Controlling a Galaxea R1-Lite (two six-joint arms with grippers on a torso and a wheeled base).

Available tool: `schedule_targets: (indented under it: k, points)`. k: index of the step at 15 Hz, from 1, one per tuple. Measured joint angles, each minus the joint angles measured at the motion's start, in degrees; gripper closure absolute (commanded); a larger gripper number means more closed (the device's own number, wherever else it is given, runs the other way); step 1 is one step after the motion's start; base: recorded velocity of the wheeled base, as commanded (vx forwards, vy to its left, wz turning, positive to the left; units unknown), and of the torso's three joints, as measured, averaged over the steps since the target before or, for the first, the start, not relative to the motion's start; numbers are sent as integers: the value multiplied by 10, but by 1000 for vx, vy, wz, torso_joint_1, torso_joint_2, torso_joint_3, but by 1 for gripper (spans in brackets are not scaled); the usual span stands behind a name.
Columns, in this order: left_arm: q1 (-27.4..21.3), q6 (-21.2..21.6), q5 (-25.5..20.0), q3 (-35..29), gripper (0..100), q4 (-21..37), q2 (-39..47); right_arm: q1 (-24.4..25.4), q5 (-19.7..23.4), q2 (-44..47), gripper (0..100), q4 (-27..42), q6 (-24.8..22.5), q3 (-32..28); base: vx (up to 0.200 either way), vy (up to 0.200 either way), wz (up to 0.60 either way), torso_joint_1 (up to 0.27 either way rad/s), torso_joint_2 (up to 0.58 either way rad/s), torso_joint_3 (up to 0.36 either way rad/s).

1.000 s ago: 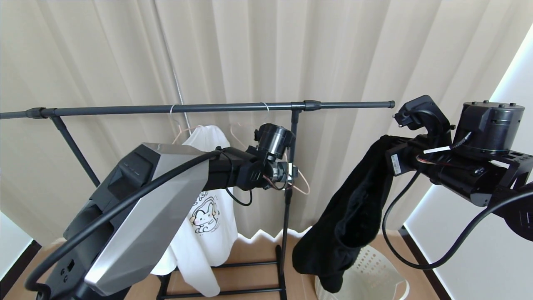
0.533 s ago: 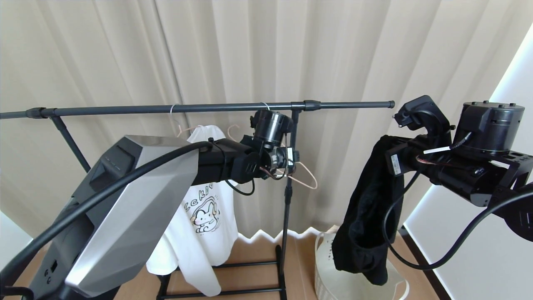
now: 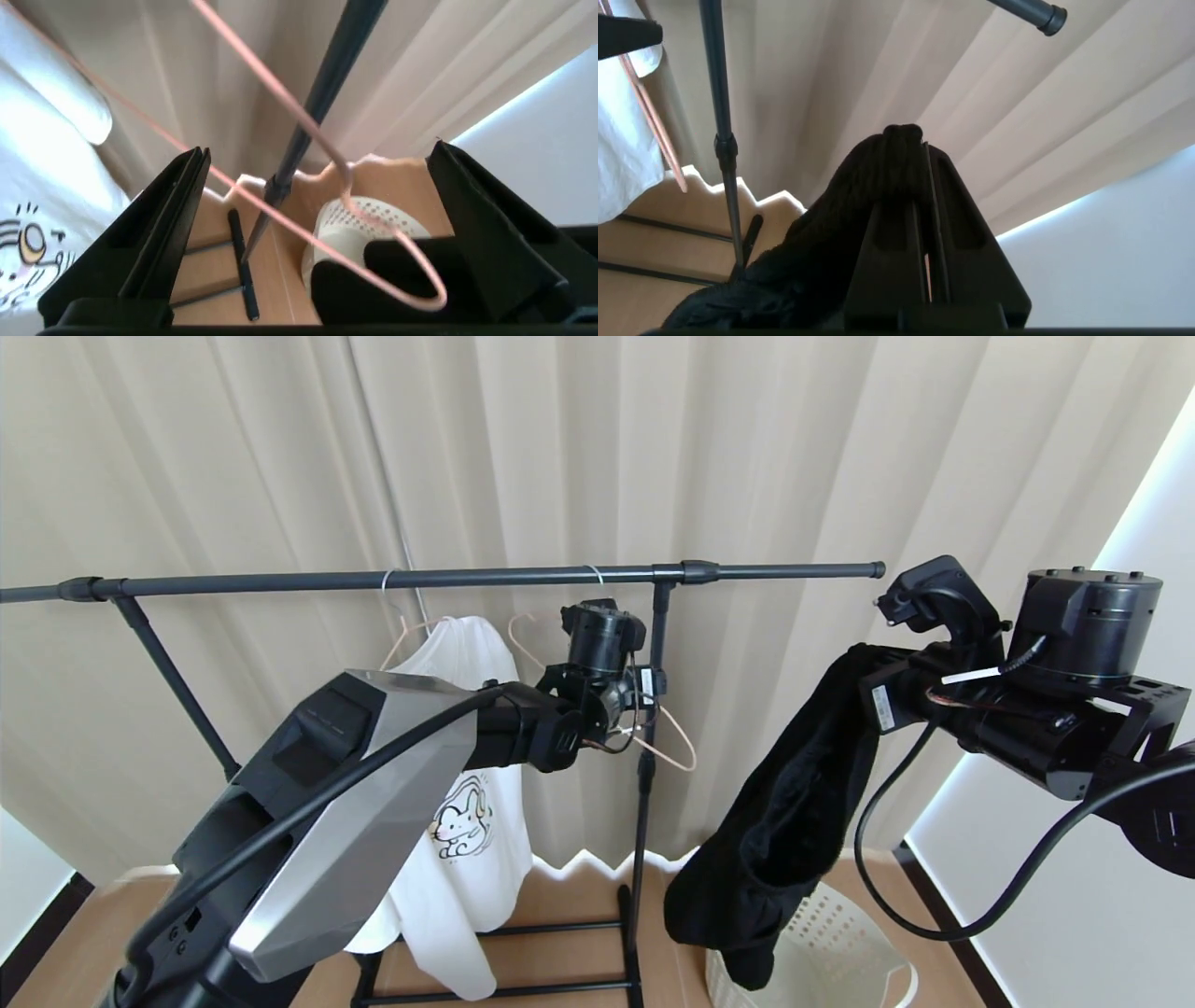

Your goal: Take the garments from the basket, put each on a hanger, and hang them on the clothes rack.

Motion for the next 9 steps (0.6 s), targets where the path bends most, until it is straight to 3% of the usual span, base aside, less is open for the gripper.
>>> schedule_targets:
  k: [9]
  points:
    - [11, 30, 46, 29, 0, 24, -28, 0, 0, 5, 100, 0, 0, 0, 0, 0, 0, 0, 0, 0]
